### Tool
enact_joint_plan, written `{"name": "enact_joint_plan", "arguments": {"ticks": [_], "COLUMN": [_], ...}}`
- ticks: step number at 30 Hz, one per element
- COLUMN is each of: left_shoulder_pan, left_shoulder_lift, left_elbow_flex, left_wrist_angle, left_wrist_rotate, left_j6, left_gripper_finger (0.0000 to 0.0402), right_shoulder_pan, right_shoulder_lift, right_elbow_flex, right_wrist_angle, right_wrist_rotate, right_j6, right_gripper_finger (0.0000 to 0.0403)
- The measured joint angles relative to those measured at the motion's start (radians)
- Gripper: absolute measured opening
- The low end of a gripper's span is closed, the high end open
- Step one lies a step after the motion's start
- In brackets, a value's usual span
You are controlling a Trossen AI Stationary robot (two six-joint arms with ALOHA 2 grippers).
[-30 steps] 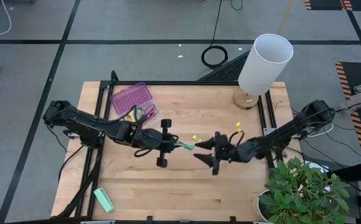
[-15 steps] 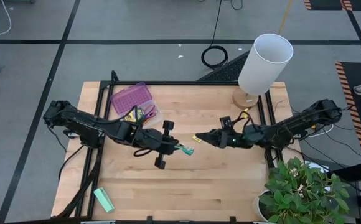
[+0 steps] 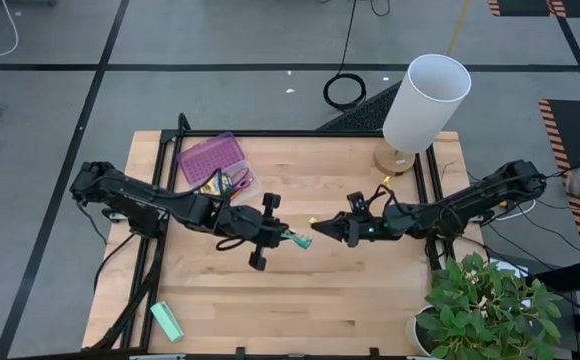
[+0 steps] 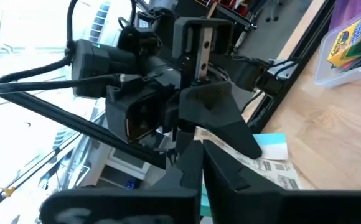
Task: Pack school essentials
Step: Put the blue sticky notes into the supply box
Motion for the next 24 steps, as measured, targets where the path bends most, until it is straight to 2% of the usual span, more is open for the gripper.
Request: {"name": "enact_joint_plan", "arguments": {"ticks": [5, 11, 24], "left_shoulder_pan": [0.0, 0.0, 0.005], "left_shoulder_lift": [0.0, 0.0, 0.0], "left_elbow_flex": [0.0, 0.0, 0.0], "left_wrist_angle": [0.001, -0.002, -0.009], "left_wrist_rotate": [0.002, 0.002, -0.019], "left_j6": [0.0, 0.004, -0.058], "left_gripper_finger": [0.001, 0.0013, 0.0011], "right_shoulder_pan": [-0.005, -0.029, -0.031], "right_shoulder_lift": [0.023, 0.092, 0.1], "right_elbow_flex": [0.015, 0.114, 0.116], "right_wrist_angle": [-0.011, -0.087, -0.105], "right_wrist_rotate": [-0.006, -0.12, -0.206], "right_j6": [0.007, 0.004, 0.031], "right_gripper_finger": [0.0002, 0.0001, 0.0]}}
